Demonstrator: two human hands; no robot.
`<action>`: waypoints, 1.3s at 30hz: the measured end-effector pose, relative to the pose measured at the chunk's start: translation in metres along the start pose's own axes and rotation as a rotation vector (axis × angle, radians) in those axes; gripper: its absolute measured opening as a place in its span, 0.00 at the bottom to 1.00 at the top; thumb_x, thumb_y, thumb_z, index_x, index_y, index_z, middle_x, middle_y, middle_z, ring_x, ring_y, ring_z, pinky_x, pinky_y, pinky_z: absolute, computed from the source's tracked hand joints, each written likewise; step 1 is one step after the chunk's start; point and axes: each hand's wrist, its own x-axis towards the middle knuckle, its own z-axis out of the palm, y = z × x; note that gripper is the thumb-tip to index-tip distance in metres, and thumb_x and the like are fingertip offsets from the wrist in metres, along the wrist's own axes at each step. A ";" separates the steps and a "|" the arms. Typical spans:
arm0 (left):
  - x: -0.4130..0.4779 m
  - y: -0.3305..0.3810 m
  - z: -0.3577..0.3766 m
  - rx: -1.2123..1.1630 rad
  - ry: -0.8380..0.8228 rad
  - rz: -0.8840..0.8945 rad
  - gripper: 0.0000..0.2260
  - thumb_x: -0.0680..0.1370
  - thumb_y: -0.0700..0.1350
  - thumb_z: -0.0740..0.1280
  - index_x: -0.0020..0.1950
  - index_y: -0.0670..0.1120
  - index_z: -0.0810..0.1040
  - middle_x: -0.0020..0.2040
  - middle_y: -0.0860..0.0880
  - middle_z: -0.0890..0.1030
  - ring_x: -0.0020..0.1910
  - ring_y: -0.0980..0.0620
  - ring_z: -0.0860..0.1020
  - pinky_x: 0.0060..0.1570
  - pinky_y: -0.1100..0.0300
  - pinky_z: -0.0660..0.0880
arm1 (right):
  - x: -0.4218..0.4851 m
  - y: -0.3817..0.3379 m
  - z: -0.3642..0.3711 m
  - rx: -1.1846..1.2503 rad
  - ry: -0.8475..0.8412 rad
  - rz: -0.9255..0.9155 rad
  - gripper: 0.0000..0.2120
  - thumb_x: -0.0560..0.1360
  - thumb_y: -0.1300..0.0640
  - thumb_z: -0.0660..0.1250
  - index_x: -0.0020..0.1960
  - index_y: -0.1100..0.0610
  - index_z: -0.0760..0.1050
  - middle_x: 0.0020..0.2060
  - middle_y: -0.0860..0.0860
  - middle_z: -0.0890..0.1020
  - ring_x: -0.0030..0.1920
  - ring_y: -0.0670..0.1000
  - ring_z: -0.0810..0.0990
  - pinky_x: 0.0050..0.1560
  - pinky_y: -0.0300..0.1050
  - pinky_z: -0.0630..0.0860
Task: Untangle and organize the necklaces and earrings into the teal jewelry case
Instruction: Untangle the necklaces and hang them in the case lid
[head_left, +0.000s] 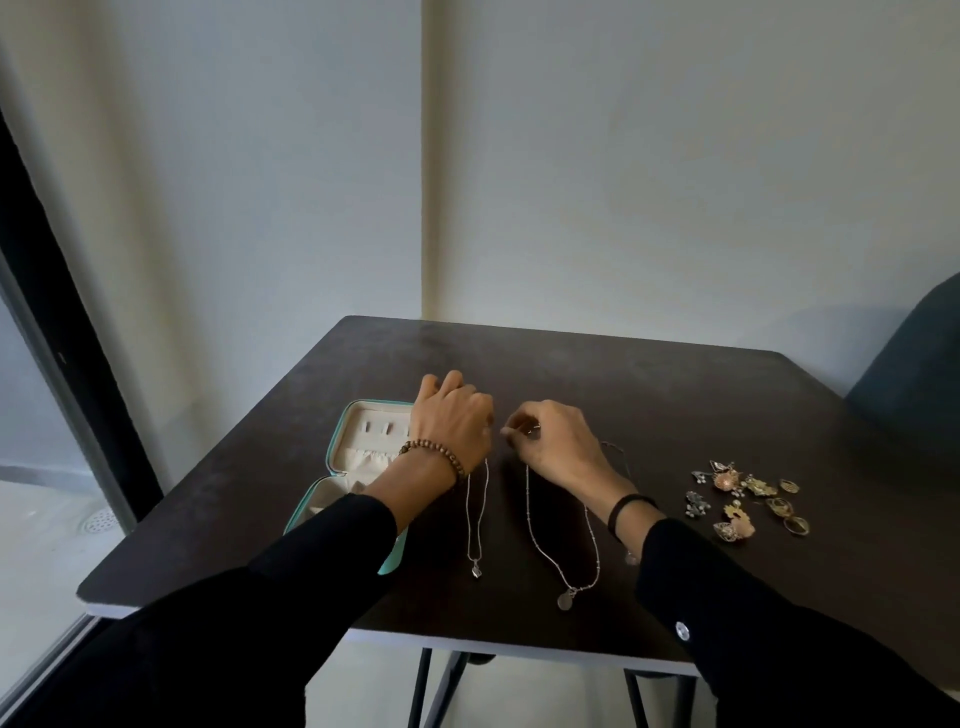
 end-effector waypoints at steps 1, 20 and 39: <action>0.002 0.005 -0.001 -0.037 0.004 0.003 0.09 0.79 0.49 0.63 0.55 0.52 0.82 0.54 0.54 0.82 0.63 0.51 0.70 0.61 0.55 0.62 | -0.002 0.005 -0.005 0.000 0.008 0.004 0.09 0.78 0.48 0.70 0.53 0.51 0.84 0.50 0.48 0.85 0.51 0.51 0.83 0.51 0.51 0.82; 0.030 0.106 0.030 -0.164 -0.249 0.144 0.15 0.79 0.57 0.64 0.60 0.51 0.80 0.53 0.50 0.81 0.59 0.49 0.76 0.63 0.51 0.66 | -0.015 0.085 -0.058 -0.202 -0.048 0.132 0.10 0.80 0.49 0.69 0.60 0.47 0.83 0.59 0.48 0.80 0.61 0.52 0.78 0.48 0.47 0.73; 0.000 0.120 0.010 0.032 -0.186 0.135 0.08 0.80 0.48 0.62 0.50 0.45 0.78 0.50 0.46 0.83 0.54 0.45 0.80 0.63 0.53 0.64 | -0.032 0.061 -0.044 -0.602 -0.176 0.034 0.22 0.81 0.53 0.67 0.69 0.63 0.69 0.66 0.58 0.71 0.68 0.59 0.66 0.63 0.49 0.72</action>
